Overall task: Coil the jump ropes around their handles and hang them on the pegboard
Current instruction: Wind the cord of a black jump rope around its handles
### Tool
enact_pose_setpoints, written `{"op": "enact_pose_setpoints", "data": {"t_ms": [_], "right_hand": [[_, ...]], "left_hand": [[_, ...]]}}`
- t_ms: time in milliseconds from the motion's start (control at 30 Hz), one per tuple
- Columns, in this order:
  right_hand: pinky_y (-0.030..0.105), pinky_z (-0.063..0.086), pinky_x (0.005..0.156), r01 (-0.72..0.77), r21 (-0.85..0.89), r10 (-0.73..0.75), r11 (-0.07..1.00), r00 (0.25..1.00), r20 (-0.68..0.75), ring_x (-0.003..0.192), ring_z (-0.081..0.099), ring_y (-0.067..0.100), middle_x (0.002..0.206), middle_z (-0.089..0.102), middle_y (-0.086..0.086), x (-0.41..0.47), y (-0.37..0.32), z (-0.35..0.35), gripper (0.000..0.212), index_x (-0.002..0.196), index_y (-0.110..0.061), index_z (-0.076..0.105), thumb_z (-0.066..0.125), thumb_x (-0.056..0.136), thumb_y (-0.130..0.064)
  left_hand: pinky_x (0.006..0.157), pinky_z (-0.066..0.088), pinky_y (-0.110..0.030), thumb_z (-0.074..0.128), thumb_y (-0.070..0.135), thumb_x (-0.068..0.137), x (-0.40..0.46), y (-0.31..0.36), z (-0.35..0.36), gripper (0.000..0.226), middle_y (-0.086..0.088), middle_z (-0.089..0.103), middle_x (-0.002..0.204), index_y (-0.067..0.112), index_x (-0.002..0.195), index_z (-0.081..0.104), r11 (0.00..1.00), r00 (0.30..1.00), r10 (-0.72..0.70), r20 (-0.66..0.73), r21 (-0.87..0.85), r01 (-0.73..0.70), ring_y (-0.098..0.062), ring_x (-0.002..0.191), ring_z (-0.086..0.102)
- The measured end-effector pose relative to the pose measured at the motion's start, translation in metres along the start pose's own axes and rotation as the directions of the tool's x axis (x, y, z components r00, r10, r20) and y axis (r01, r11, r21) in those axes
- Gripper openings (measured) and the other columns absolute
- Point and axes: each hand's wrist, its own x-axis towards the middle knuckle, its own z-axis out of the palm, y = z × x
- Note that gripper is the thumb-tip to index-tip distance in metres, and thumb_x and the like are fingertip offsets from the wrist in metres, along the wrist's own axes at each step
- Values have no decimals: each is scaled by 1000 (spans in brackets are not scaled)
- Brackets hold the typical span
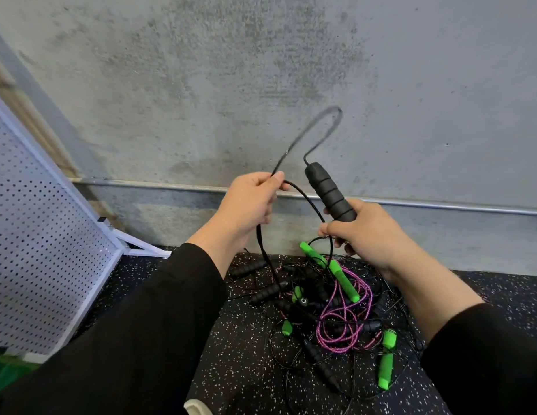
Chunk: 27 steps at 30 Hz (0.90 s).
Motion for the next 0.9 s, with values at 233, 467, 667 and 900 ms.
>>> {"op": "enact_pose_setpoints", "data": {"t_ms": [233, 467, 667, 900], "right_hand": [[30, 48, 61, 9, 243, 10, 970, 997, -76, 62, 52, 21, 78, 73, 13, 2, -5, 0, 29, 110, -8, 63, 70, 84, 2], [32, 50, 62, 62, 275, -31, 960, 993, -113, 59, 55, 18, 79, 74, 16, 2, -8, -1, 26, 106, -12, 63, 70, 85, 1], [31, 52, 67, 95, 405, -52, 909, 992, -116, 64, 60, 18, 89, 76, 12, -1, -15, -5, 29, 115, -11, 61, 70, 89, -1], [27, 52, 56, 8, 287, 20, 958, 995, -95, 62, 65, 16, 113, 72, 17, -2, -4, -2, 19, 108, -10, 61, 65, 92, 1]], "left_hand": [[71, 43, -34, 74, 38, 89, 7, -10, -5, 30, 3, 60, 95, 16, 103, 59, 867, 948, 129, -292, 497, 36, -16, 86, 56], [60, 44, -25, 58, 27, 100, -16, -12, 31, 17, 5, 68, 76, 20, 104, 73, 787, 912, -161, 377, 607, -111, -5, 54, 52], [56, 37, -29, 52, 33, 105, -19, -32, 50, 27, 1, 59, 75, 18, 85, 60, 736, 889, -137, 437, 645, -204, -13, 60, 48], [61, 39, -31, 41, 24, 108, -4, -19, 40, 27, 7, 50, 62, 20, 89, 60, 944, 985, 69, 160, 310, -116, -19, 63, 50]]}}
